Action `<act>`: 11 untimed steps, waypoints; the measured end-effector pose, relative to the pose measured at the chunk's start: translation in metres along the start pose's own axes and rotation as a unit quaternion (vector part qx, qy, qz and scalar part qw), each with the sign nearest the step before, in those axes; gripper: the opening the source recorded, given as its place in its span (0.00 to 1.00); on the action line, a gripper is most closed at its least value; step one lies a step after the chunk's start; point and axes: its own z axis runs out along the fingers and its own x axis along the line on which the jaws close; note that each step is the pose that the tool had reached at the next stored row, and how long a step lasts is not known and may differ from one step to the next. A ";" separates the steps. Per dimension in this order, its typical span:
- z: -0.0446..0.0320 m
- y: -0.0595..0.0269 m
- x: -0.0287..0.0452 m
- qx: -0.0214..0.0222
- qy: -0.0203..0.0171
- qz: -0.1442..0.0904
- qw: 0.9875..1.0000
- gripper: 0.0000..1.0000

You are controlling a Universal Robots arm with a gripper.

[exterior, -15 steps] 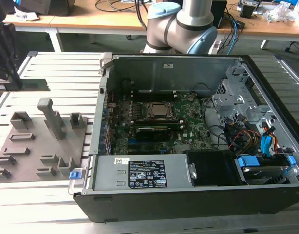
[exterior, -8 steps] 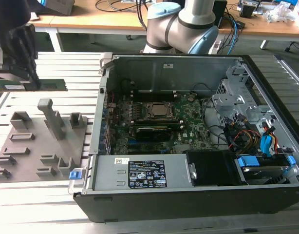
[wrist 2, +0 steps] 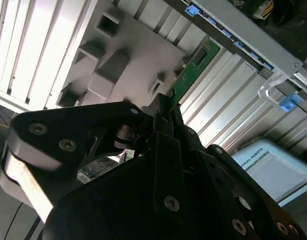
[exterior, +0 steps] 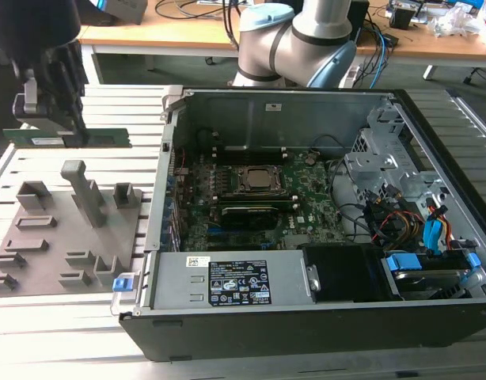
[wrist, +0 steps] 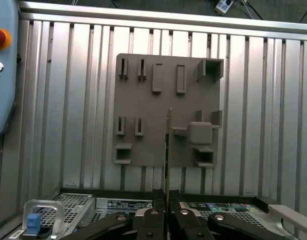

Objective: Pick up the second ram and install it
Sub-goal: 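Pick up the second ram and move it above second insertion slot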

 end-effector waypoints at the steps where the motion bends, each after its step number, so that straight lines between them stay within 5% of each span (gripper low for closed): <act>1: -0.0002 -0.0041 0.0003 0.000 0.000 0.000 1.000 0.14; 8: -0.0011 -0.0232 0.0013 0.000 0.000 0.000 1.000 0.14; 11: -0.0021 -0.0433 0.0024 -0.001 0.000 0.000 1.000 0.14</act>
